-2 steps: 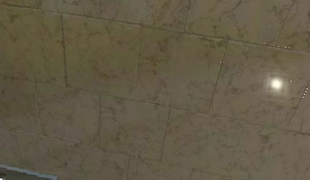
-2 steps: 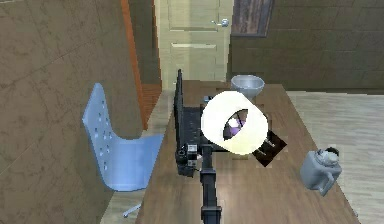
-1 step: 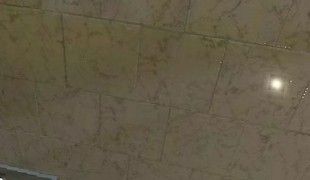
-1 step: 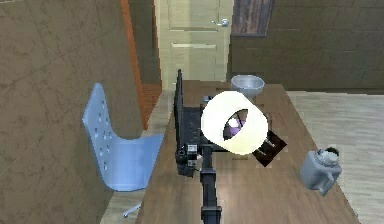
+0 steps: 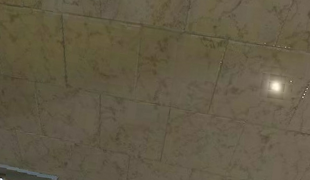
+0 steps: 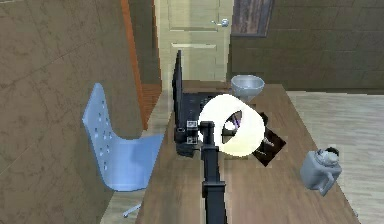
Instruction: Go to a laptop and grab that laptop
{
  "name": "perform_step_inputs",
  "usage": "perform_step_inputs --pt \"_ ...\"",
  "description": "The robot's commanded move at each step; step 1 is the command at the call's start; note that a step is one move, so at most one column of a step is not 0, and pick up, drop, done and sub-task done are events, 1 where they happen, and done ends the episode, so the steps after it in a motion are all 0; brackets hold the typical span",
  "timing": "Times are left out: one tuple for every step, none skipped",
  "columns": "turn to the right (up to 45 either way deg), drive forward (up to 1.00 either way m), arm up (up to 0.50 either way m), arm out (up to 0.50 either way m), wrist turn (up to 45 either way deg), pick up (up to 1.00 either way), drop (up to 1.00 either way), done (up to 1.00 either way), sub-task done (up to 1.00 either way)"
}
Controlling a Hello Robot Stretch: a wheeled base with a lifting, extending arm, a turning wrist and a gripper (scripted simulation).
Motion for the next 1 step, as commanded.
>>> perform_step_inputs --pt "0.0 0.0 0.0 0.0 0.0 0.0 0.0 1.0 0.0"
